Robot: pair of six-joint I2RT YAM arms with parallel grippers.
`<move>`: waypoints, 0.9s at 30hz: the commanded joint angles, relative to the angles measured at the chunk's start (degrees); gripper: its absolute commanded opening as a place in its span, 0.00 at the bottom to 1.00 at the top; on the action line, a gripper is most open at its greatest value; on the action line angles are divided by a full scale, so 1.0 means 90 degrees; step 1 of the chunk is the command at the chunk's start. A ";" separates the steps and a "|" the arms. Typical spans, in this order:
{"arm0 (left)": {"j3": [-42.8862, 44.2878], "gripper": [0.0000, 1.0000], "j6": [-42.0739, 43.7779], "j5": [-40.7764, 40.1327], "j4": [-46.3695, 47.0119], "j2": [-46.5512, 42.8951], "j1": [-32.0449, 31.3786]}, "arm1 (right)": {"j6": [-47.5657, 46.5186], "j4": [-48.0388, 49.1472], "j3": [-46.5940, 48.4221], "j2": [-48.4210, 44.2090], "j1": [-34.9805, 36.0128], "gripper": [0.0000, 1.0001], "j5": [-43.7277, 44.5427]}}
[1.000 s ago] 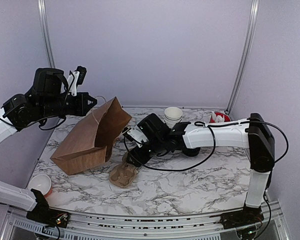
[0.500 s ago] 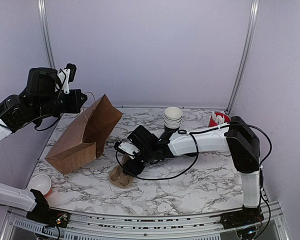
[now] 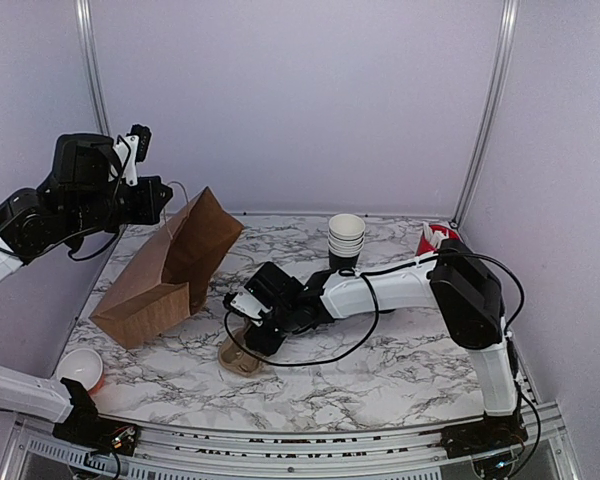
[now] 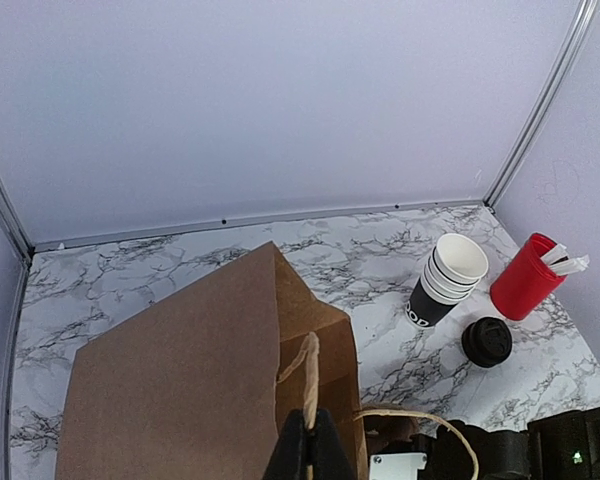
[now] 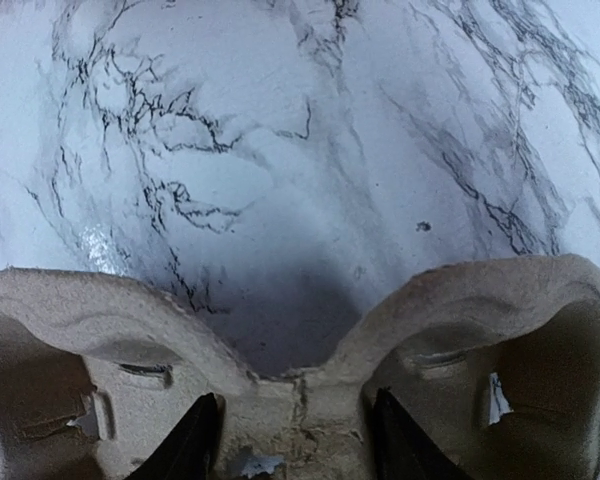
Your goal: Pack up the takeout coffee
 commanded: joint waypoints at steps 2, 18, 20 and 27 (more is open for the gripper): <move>0.0218 0.00 0.0168 -0.0010 -0.0074 0.0028 0.0025 | 0.0262 0.0010 -0.0042 -0.0266 0.0077 0.42 0.0146; 0.0320 0.00 0.0443 0.0244 -0.0069 0.0195 0.0045 | 0.0986 0.0606 -0.1823 -0.2248 0.0083 0.36 0.0177; 0.0329 0.00 0.0477 0.0351 -0.0067 0.0211 0.0054 | 0.1048 0.0564 -0.1987 -0.2567 0.0091 0.36 0.0267; 0.0317 0.00 0.0581 0.0757 -0.0073 0.0226 0.0045 | 0.1211 0.0407 -0.2471 -0.3648 0.0087 0.36 0.0533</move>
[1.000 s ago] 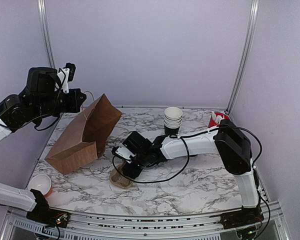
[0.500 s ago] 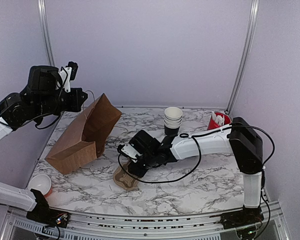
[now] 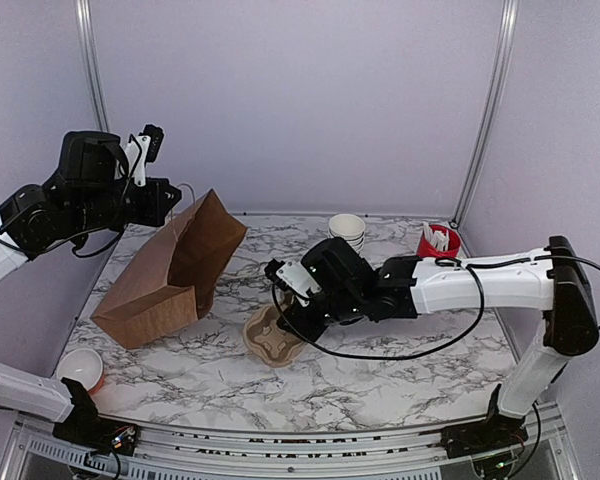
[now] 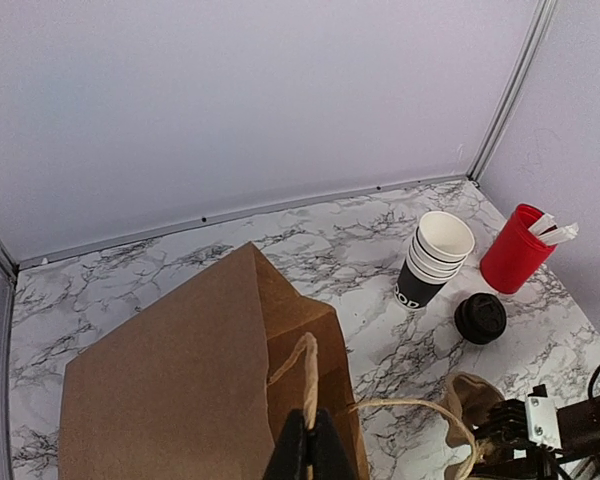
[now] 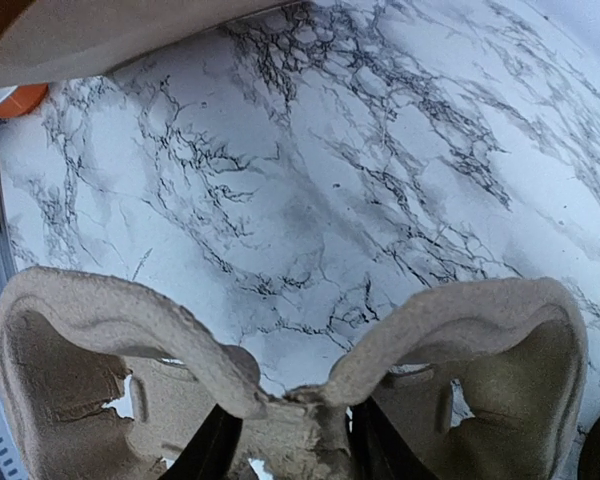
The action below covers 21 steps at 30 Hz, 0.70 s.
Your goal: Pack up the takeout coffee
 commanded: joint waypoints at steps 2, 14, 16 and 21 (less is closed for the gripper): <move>0.0185 0.00 0.0162 0.0456 -0.0037 0.0040 0.0016 | 0.0166 -0.0047 -0.0220 -0.0771 0.0061 0.36 0.0430; 0.0142 0.00 0.0147 0.1077 -0.0026 0.0120 0.0016 | -0.0117 -0.0466 0.0201 -0.1417 -0.0139 0.36 0.0569; 0.0141 0.00 0.0135 0.1135 -0.0019 0.0126 0.0016 | -0.0164 -0.0501 0.0268 -0.1441 -0.0171 0.36 0.0565; 0.0170 0.00 0.0154 0.1170 -0.0018 0.0159 0.0013 | -0.0227 -0.0563 0.0278 -0.1587 -0.0278 0.36 0.0531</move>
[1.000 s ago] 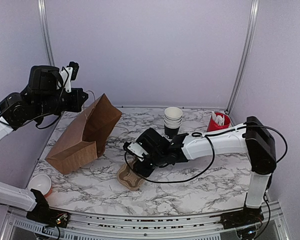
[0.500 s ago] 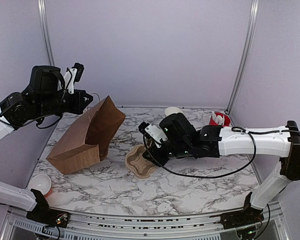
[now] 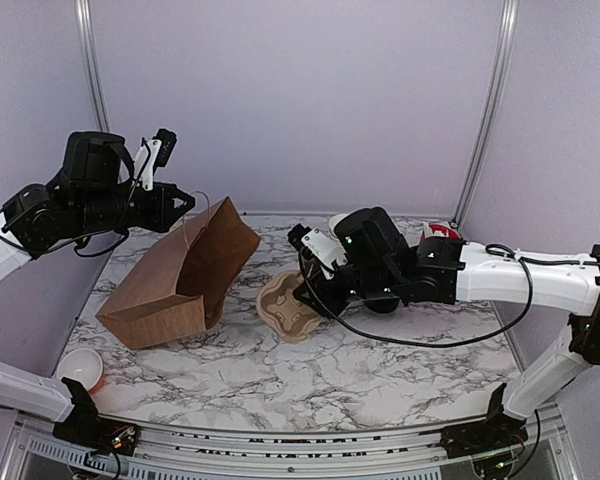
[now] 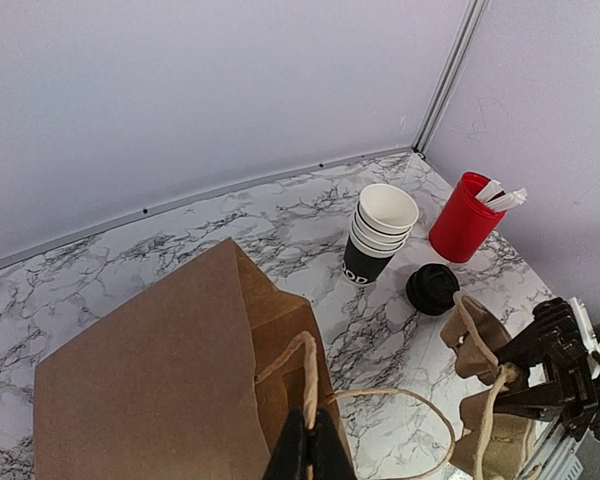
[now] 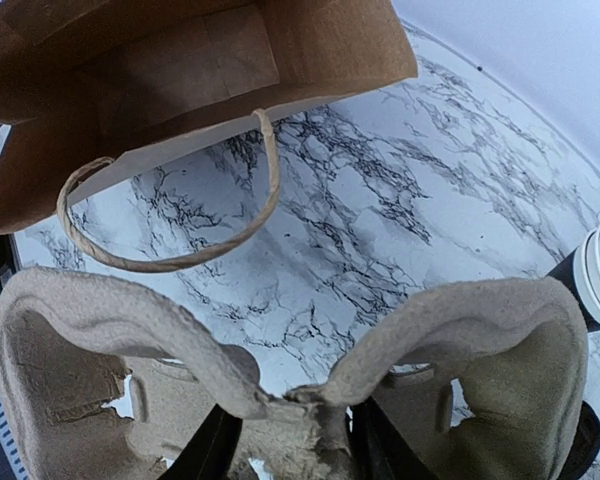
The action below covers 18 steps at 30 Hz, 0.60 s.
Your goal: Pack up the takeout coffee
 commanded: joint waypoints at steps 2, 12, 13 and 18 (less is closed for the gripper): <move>0.0192 0.00 0.0053 0.0150 -0.0024 0.0088 0.0016 | -0.0123 -0.0138 0.0286 -0.0346 -0.0127 0.36 0.0048; 0.0287 0.00 -0.0008 0.0732 -0.0023 0.0217 -0.0021 | -0.0434 -0.0055 0.1085 -0.0394 -0.0120 0.37 -0.0164; 0.0292 0.00 -0.0020 0.0799 -0.0014 0.0227 -0.0028 | -0.0483 -0.0009 0.1200 -0.0382 -0.0120 0.37 -0.0236; 0.0359 0.00 -0.0123 0.1074 0.0060 0.0258 -0.0079 | -0.0631 0.0588 0.1664 -0.0026 -0.0117 0.37 -0.0899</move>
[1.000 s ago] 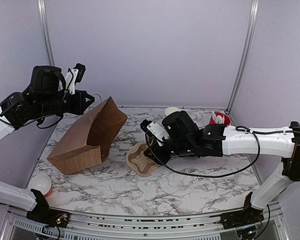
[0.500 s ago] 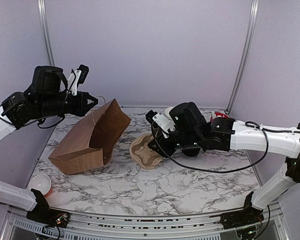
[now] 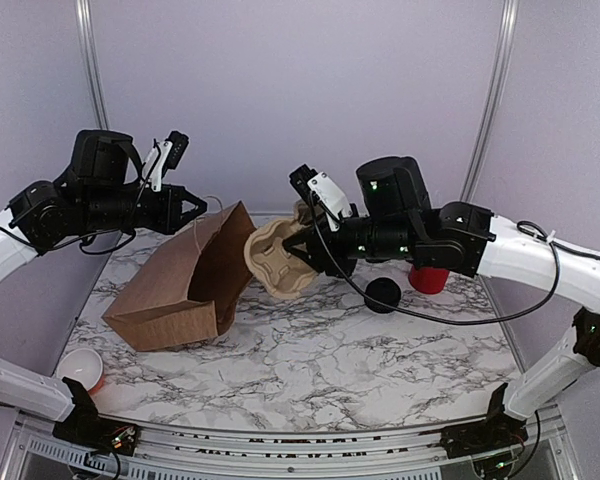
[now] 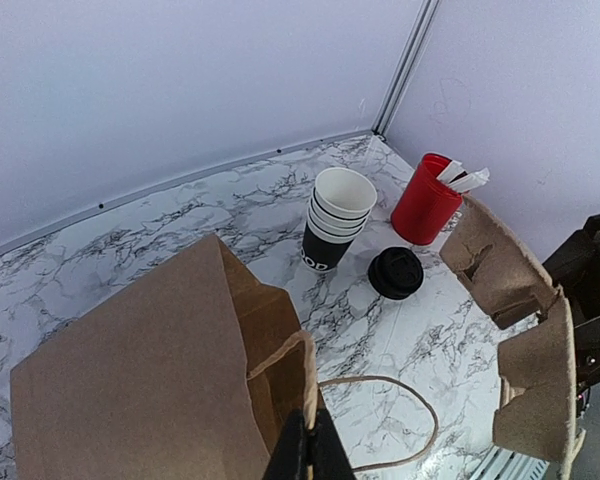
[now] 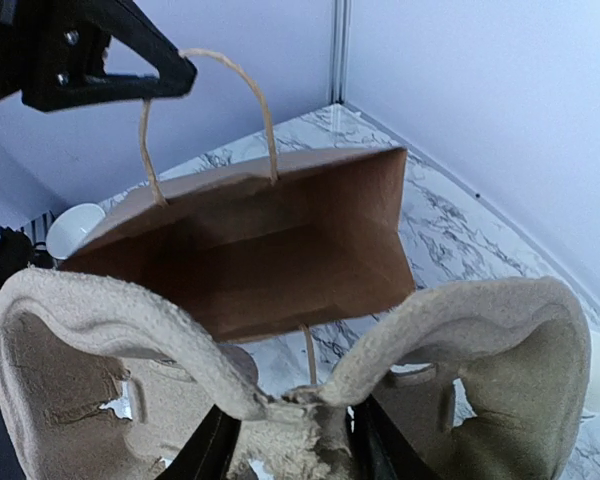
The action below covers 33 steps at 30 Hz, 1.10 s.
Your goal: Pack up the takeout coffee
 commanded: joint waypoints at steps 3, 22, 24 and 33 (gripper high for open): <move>0.0324 0.00 -0.0189 0.0511 0.0115 0.0035 -0.0096 | -0.0119 0.1355 0.0552 0.0549 -0.0028 0.38 -0.1247; 0.0552 0.00 0.0105 0.1988 0.0063 -0.0545 -0.0111 | 0.0730 0.3702 -0.0169 0.1747 -0.0531 0.37 -0.3412; 0.0593 0.00 0.0173 0.2260 0.0065 -0.0545 -0.0111 | 0.0624 0.3412 -0.0162 0.1756 -0.0557 0.37 -0.3126; 0.0541 0.00 -0.0082 0.2135 0.0412 -0.0358 -0.0111 | -0.0355 0.2236 0.0125 0.1798 -0.0199 0.37 -0.1759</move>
